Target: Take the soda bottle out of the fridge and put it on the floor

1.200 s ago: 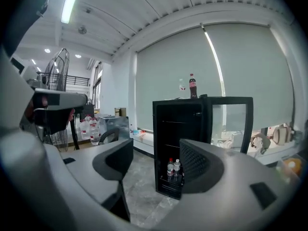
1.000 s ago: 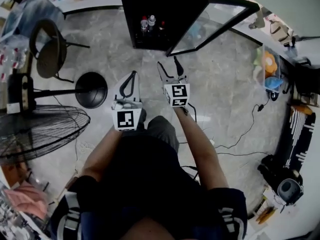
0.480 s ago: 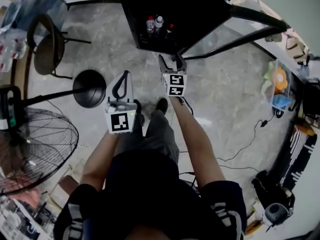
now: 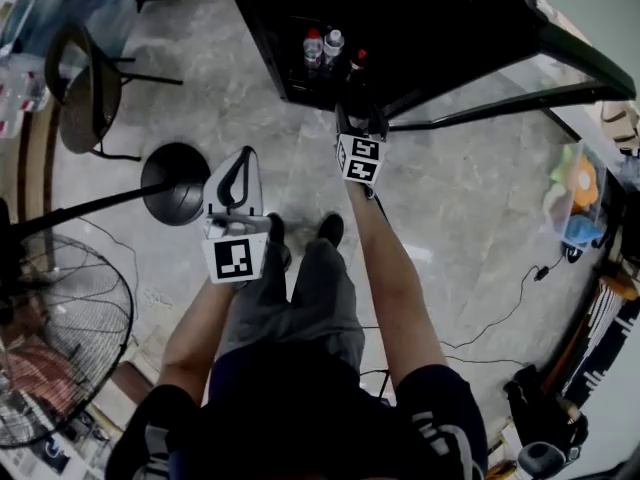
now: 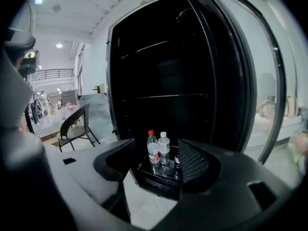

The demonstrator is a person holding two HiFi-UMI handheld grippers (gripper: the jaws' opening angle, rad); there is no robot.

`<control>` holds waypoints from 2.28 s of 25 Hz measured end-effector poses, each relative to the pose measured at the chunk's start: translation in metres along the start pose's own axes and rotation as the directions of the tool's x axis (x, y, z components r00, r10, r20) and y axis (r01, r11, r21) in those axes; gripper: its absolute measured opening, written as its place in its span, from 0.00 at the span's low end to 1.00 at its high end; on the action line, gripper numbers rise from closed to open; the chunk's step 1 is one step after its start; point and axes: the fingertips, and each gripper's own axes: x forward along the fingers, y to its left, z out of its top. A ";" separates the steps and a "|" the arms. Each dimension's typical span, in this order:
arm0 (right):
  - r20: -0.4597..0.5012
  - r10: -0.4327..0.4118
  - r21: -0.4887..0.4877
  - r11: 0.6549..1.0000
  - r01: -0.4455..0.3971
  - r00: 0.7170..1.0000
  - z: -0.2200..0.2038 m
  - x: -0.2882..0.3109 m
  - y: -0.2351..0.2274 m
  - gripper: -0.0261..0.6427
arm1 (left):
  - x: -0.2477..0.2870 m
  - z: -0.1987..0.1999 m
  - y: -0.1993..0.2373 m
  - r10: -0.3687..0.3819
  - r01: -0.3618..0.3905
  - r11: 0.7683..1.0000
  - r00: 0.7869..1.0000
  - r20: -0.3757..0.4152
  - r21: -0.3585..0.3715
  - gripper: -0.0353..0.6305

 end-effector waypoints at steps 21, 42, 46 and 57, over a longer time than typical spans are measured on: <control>-0.003 -0.167 0.036 0.985 0.167 0.986 -0.117 0.194 -0.071 0.45 | 0.048 -0.152 0.039 0.020 -0.020 1.000 1.000 -0.003 -0.001 0.09; -0.014 -0.235 0.069 0.970 0.235 0.972 -0.161 0.285 -0.126 0.45 | 0.070 -0.213 0.042 -0.002 0.001 1.000 1.000 0.022 0.022 0.09; -0.010 -0.246 0.074 0.967 0.246 0.969 -0.165 0.294 -0.128 0.45 | 0.070 -0.219 0.046 0.005 -0.006 1.000 1.000 0.024 0.020 0.09; 0.025 -0.249 0.059 0.967 0.247 0.968 -0.162 0.297 -0.129 0.46 | 0.073 -0.232 0.052 0.004 -0.005 1.000 1.000 0.027 0.025 0.09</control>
